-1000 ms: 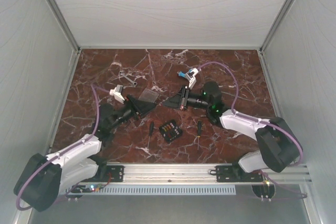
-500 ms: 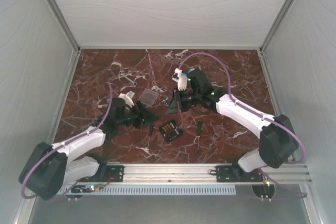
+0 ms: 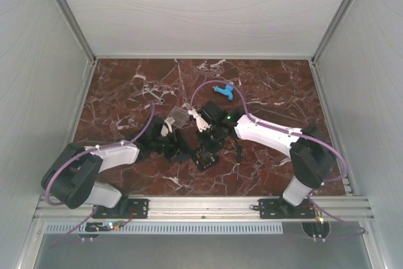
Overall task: Snap on the fuse box
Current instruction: Pick up the fuse from the center of the board, then install the fuse at the fuse box base.
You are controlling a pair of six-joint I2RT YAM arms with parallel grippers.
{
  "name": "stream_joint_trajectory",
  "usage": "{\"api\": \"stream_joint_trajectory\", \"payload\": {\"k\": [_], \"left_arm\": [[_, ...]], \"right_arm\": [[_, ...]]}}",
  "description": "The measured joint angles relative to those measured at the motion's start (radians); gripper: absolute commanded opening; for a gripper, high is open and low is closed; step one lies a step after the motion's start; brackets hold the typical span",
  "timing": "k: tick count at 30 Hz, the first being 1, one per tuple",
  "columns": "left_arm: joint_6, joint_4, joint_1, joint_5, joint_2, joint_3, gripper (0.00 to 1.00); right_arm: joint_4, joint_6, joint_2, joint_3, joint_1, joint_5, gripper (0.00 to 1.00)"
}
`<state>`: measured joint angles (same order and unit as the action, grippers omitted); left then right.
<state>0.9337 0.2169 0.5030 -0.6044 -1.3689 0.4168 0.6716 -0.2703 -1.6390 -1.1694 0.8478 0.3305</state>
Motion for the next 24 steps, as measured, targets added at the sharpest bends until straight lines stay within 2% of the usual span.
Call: {"api": "stream_joint_trajectory", "payload": {"k": [14,24], "left_arm": [[-0.023,0.003,0.029,-0.022,-0.136,0.039,0.36],[-0.023,0.014,0.029,-0.024,-0.181,0.039,0.35]], "right_arm": [[0.056,0.02,-0.098,-0.025,0.043,-0.092,0.0],[0.057,0.021,-0.132,-0.048,0.055,-0.111,0.0]]}}
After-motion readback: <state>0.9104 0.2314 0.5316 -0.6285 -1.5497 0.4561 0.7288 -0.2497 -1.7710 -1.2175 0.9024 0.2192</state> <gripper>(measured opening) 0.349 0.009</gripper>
